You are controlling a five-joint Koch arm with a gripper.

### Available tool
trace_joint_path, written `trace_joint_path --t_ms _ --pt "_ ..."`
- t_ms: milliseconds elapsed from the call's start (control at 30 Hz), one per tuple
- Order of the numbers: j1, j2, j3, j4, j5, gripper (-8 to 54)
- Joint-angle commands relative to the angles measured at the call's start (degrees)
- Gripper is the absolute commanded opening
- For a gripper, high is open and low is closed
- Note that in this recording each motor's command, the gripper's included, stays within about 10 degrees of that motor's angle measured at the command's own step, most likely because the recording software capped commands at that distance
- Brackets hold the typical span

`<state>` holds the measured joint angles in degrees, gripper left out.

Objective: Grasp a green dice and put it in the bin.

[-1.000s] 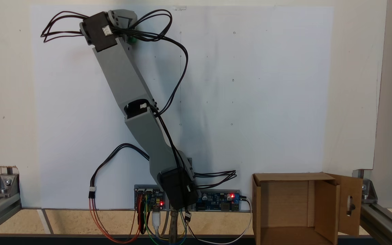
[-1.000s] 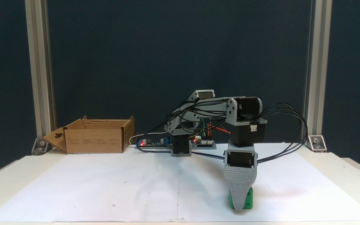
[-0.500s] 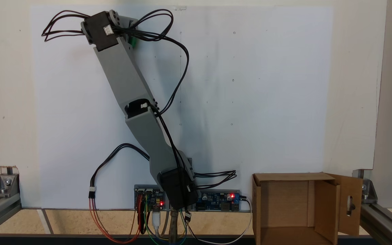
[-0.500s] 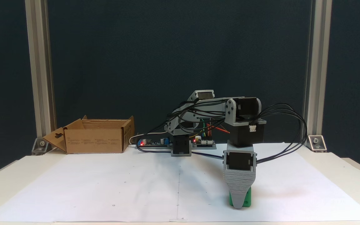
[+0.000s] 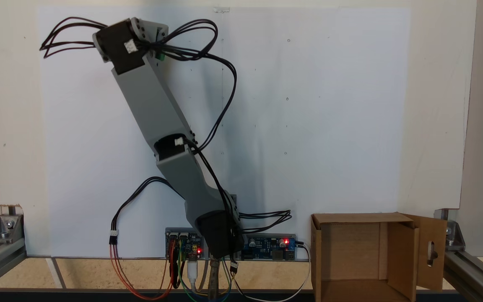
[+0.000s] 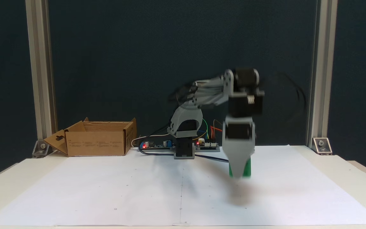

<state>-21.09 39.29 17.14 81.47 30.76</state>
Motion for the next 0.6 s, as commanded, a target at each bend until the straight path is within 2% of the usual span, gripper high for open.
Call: trace_joint_path --t_ms 0,300,467,567 --pt "0.0 7.91 -3.69 8.79 3.78 11.9" --pt "0.35 22.76 1.58 9.67 3.69 11.9" --pt "7.65 39.81 29.36 -5.8 3.43 11.9" --pt "13.45 47.64 39.02 -12.13 1.32 11.9"
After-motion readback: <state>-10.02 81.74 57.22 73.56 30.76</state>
